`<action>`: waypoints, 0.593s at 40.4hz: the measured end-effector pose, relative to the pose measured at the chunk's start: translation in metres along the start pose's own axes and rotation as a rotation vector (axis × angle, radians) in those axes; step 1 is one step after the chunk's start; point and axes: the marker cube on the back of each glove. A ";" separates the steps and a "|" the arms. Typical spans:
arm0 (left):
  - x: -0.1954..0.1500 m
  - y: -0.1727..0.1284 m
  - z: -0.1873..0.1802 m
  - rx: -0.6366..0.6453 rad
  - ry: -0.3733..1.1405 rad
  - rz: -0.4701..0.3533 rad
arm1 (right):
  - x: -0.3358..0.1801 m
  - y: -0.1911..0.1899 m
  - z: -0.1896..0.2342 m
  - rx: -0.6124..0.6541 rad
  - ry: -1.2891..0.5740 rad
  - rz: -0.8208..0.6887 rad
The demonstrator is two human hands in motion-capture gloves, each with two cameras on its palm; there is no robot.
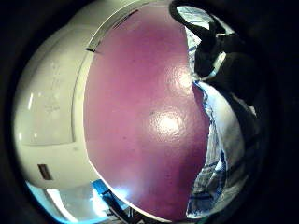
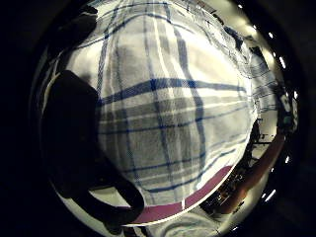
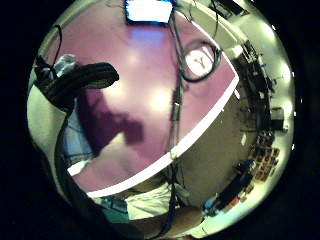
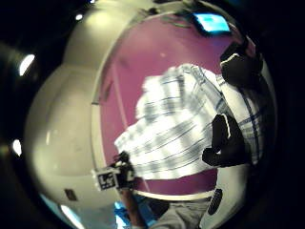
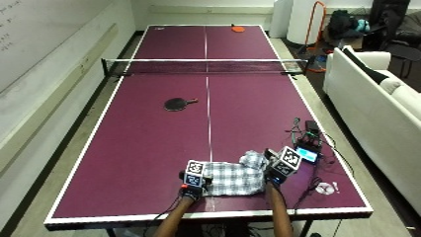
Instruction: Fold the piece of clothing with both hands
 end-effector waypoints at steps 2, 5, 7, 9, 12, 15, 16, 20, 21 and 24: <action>-0.001 -0.002 -0.003 0.014 0.045 0.004 | -0.028 0.009 -0.009 0.025 -0.020 -0.074; -0.009 0.002 -0.008 -0.021 0.166 -0.015 | -0.075 0.026 -0.015 0.042 -0.022 -0.193; -0.018 0.005 -0.014 -0.011 0.243 -0.037 | -0.102 0.036 -0.014 0.049 -0.020 -0.261; -0.030 0.003 -0.025 0.081 0.287 -0.050 | -0.130 0.049 -0.011 0.046 -0.016 -0.319; -0.052 0.000 -0.032 0.178 0.296 -0.075 | -0.167 0.070 0.002 0.028 0.010 -0.390; -0.080 -0.007 -0.006 0.160 0.321 -0.120 | -0.210 0.096 0.036 -0.012 0.056 -0.476; -0.090 -0.010 0.005 0.144 0.334 -0.135 | -0.224 0.109 0.045 -0.032 0.072 -0.504; -0.116 -0.011 0.023 0.121 0.349 -0.183 | -0.261 0.165 0.044 -0.106 0.094 -0.577; -0.119 -0.008 0.022 0.121 0.351 -0.191 | -0.265 0.176 0.040 -0.122 0.099 -0.589; -0.118 -0.001 0.012 0.119 0.351 -0.193 | -0.259 0.186 0.036 -0.147 0.131 -0.622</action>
